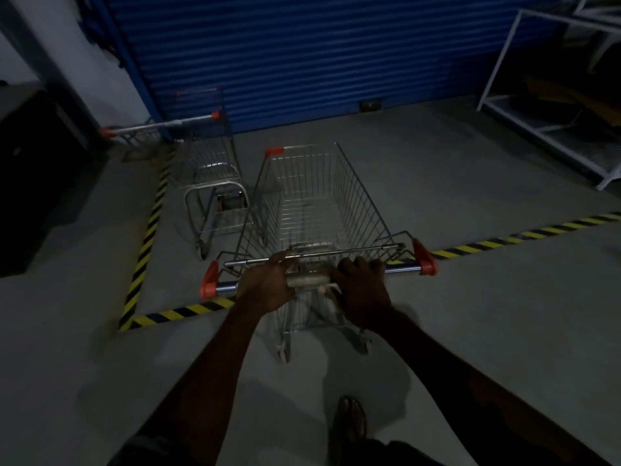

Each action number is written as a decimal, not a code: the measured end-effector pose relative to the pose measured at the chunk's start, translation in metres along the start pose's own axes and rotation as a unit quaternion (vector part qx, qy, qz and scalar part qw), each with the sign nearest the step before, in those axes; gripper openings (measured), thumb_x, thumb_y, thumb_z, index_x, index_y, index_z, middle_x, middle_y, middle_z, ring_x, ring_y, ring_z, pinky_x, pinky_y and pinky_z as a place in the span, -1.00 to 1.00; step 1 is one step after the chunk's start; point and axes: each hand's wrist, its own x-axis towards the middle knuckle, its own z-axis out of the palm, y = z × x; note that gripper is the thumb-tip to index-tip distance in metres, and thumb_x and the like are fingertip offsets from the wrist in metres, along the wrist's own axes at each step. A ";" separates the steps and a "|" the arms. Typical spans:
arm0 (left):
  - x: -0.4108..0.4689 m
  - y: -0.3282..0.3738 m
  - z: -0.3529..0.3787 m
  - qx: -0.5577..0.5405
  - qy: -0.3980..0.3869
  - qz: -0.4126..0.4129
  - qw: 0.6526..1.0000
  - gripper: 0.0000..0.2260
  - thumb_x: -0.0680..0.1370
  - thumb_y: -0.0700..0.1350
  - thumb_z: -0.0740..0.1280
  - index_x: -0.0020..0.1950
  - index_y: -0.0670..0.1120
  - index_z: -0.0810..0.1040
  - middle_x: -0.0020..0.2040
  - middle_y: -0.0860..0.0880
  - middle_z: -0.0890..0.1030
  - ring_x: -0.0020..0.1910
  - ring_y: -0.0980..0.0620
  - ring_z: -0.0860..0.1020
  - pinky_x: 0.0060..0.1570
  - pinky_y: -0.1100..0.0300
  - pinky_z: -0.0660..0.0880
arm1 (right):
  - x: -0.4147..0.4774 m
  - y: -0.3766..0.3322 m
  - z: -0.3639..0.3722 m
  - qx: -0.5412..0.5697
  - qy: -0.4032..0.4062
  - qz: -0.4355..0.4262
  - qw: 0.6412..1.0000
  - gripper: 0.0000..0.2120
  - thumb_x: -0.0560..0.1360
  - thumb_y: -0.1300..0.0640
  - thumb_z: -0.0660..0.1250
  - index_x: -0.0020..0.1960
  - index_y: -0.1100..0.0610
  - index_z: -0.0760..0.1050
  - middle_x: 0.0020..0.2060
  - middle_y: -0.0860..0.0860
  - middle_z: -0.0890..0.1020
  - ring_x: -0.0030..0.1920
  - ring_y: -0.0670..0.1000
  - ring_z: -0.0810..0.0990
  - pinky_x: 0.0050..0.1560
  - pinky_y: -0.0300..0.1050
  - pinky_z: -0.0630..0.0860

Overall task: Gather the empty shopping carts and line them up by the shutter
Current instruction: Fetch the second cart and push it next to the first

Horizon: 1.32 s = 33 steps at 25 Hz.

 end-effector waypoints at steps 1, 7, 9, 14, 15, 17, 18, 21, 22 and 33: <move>0.023 -0.010 -0.002 -0.008 0.013 0.011 1.000 -0.39 0.40 0.10 0.49 0.45 0.11 0.50 0.50 0.05 0.46 0.13 -0.18 0.67 0.04 -0.03 0.59 | 0.025 0.005 0.006 -0.010 -0.025 0.012 1.000 -0.51 0.54 -0.38 0.08 0.26 -0.11 0.51 0.07 0.04 0.58 -0.03 0.21 0.55 0.04 0.19 0.38; 0.153 -0.062 -0.014 0.003 -0.010 0.013 1.000 -0.47 0.30 0.23 0.30 0.25 0.16 0.63 0.52 0.12 0.43 0.05 -0.08 0.70 -0.04 0.05 0.60 | 0.164 0.047 0.041 -0.032 -0.155 0.052 0.986 -0.25 0.48 -0.53 -0.07 0.41 -0.13 0.49 0.57 0.06 0.32 0.23 0.25 0.56 0.28 0.36 0.35; 0.192 -0.079 -0.014 0.021 -0.034 0.001 0.999 -0.49 0.34 0.25 0.30 0.28 0.21 0.59 0.57 0.17 0.33 0.11 -0.06 0.68 0.03 0.07 0.58 | 0.203 0.060 0.058 -0.021 -0.153 0.069 0.986 -0.12 0.44 -0.62 -0.22 0.30 -0.14 0.58 0.53 0.05 0.39 0.16 0.24 0.61 0.26 0.33 0.37; 0.292 -0.126 -0.014 0.014 -0.035 0.023 0.999 -0.47 0.35 0.33 0.20 0.24 0.19 0.59 0.54 0.16 0.38 0.09 -0.07 0.68 0.04 0.04 0.60 | 0.300 0.091 0.083 0.057 -0.162 0.104 0.980 0.17 0.18 -0.74 -0.41 0.21 -0.11 0.65 0.52 0.01 0.41 0.19 0.12 0.66 0.17 0.12 0.57; 0.312 -0.136 -0.013 0.001 -0.034 0.025 0.999 -0.41 0.33 0.35 0.17 0.28 0.18 0.57 0.50 0.16 0.42 0.12 -0.06 0.67 0.07 0.04 0.59 | 0.317 0.094 0.088 0.047 -0.167 0.102 0.980 0.21 0.14 -0.74 -0.42 0.27 -0.12 0.62 0.52 -0.02 0.41 0.20 0.07 0.66 0.17 0.05 0.58; 0.354 -0.155 -0.014 -0.020 -0.033 0.033 0.999 -0.38 0.34 0.34 0.23 0.36 0.19 0.53 0.47 0.15 0.47 0.16 -0.06 0.65 0.14 0.04 0.58 | 0.350 0.097 0.098 0.044 -0.088 0.086 0.991 0.08 0.27 -0.73 -0.28 0.24 -0.08 0.65 0.36 0.03 0.59 0.00 0.06 0.73 -0.04 0.00 0.65; 0.377 -0.166 -0.016 -0.028 -0.035 0.040 0.998 -0.39 0.35 0.32 0.26 0.38 0.19 0.52 0.45 0.13 0.49 0.18 -0.05 0.64 0.16 0.05 0.57 | 0.369 0.101 0.107 0.039 -0.028 0.062 0.997 -0.03 0.39 -0.67 -0.18 0.14 -0.04 0.70 0.23 0.07 0.67 -0.16 0.07 0.74 -0.20 -0.03 0.65; 0.436 -0.196 -0.023 -0.065 -0.048 0.079 0.994 -0.31 0.32 0.35 0.18 0.41 0.16 0.52 0.42 0.06 0.54 0.23 -0.09 0.63 0.18 0.02 0.57 | 0.419 0.116 0.125 0.029 0.012 0.053 0.998 -0.17 0.51 -0.57 -0.09 -0.03 -0.01 0.75 0.11 0.10 0.73 -0.32 0.09 0.72 -0.36 -0.08 0.62; 0.452 -0.204 -0.025 -0.075 -0.051 0.093 0.992 -0.31 0.32 0.33 0.19 0.40 0.13 0.54 0.44 0.04 0.52 0.23 -0.11 0.63 0.17 0.00 0.58 | 0.436 0.121 0.128 0.022 -0.003 0.057 0.998 -0.15 0.49 -0.59 -0.11 -0.03 -0.03 0.75 0.16 0.08 0.71 -0.29 0.09 0.73 -0.32 -0.08 0.62; 0.624 -0.286 -0.048 -0.046 -0.026 0.089 0.995 -0.70 0.46 -0.07 0.49 0.19 0.01 0.69 0.36 -0.05 0.59 0.20 -0.16 0.63 0.18 0.04 0.52 | 0.617 0.164 0.196 0.027 -0.122 0.096 0.987 0.00 0.31 -0.70 -0.29 0.19 -0.16 0.65 0.21 -0.04 0.67 0.09 0.09 0.69 0.04 -0.01 0.62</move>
